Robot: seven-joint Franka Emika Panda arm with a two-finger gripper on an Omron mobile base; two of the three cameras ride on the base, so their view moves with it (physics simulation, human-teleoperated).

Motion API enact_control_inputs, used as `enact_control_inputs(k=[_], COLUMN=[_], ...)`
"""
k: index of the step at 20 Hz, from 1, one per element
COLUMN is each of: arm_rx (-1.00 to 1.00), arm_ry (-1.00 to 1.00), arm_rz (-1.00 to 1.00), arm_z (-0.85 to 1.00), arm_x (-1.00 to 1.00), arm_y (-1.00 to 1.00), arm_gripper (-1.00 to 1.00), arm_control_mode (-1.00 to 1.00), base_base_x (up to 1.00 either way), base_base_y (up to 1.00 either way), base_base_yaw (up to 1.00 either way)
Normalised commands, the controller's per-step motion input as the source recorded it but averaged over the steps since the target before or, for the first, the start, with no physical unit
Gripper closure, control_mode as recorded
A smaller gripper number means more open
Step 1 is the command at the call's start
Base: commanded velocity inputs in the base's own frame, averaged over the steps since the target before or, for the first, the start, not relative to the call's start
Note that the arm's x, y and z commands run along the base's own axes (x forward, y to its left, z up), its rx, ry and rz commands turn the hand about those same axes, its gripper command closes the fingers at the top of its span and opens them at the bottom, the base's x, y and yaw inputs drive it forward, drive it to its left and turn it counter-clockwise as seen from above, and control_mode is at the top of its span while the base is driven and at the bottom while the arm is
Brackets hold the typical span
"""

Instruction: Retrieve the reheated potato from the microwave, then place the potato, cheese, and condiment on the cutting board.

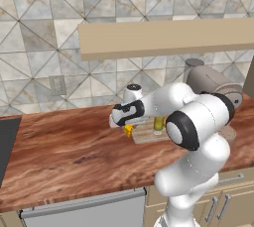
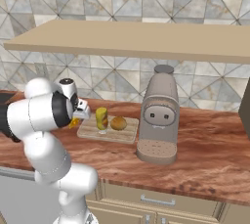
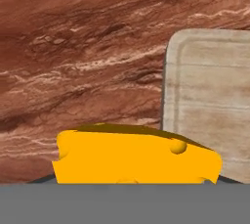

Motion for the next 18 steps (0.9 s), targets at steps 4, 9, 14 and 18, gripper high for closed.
enact_control_inputs(k=[4, 9, 14, 18], arm_rx=[0.0, 0.0, -0.04, -0.13], arm_ry=[0.0, 0.0, 0.0, 0.0], arm_rz=[0.37, 0.42, 0.4, 0.31], arm_z=[0.0, 0.0, -0.04, -0.14], arm_x=[0.31, 0.29, 0.33, 0.18], arm_y=[-0.13, -0.21, -0.03, -0.02], arm_gripper=[1.0, 1.0, 1.0, 1.0], arm_control_mode=[-1.0, -1.0, -1.0, -1.0], base_base_x=[0.0, 0.0, 0.0, 0.0], base_base_y=[0.0, 0.0, 0.0, 0.0], base_base_yaw=[0.0, 0.0, 0.0, 0.0])
